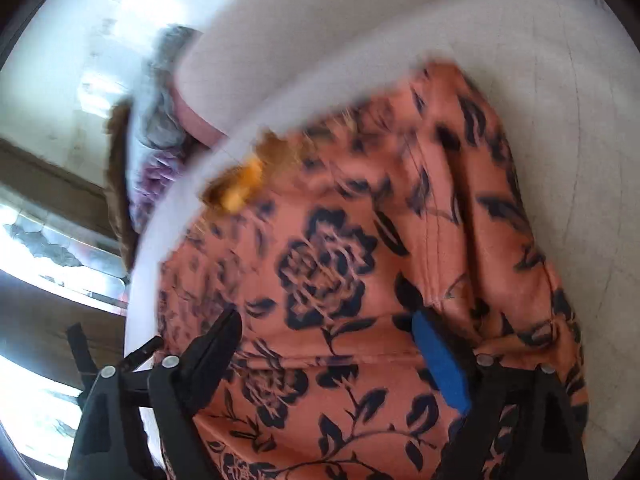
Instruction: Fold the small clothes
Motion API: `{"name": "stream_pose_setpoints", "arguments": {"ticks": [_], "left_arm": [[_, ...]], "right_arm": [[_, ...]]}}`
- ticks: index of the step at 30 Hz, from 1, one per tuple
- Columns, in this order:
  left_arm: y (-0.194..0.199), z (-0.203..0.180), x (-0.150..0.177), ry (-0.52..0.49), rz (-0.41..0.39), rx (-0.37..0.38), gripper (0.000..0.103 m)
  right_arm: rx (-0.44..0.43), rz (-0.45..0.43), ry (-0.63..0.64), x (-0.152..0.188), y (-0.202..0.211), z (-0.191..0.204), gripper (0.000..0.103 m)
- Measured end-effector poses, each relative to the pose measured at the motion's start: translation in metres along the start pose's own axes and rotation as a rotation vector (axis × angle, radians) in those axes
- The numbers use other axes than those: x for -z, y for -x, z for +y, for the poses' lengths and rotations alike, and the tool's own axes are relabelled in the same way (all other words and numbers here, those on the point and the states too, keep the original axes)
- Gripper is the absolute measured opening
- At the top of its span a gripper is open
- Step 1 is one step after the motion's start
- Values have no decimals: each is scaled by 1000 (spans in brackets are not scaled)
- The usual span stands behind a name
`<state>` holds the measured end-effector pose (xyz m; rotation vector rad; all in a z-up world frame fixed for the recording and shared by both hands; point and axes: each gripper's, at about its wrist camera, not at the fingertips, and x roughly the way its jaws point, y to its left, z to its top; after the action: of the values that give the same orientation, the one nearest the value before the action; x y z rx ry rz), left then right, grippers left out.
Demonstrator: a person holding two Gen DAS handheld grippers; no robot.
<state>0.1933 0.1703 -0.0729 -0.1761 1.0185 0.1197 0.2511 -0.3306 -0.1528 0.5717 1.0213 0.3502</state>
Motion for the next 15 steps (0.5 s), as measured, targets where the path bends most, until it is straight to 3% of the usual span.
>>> {"name": "stream_pose_setpoints", "arguments": {"ticks": [3, 6, 7, 8, 10, 15], "left_arm": [[-17, -8, -21, -13, -5, 23, 83], [-68, -6, -33, 8, 103, -73, 85], [-72, 1, -34, 55, 80, -51, 86], [-68, 2, -36, 58, 73, -55, 86], [-58, 7, -36, 65, 88, -29, 86], [0, 36, -2, 55, 19, 37, 86]], "right_arm": [[-74, -31, 58, -19, 5, 22, 90], [-115, -47, 38, -44, -13, 16, 90], [-101, -45, 0, -53, -27, 5, 90], [-54, -15, -81, -60, -46, -13, 89], [-116, -55, -174, -60, -51, -31, 89], [-114, -95, -83, -30, -17, -9, 89]]}}
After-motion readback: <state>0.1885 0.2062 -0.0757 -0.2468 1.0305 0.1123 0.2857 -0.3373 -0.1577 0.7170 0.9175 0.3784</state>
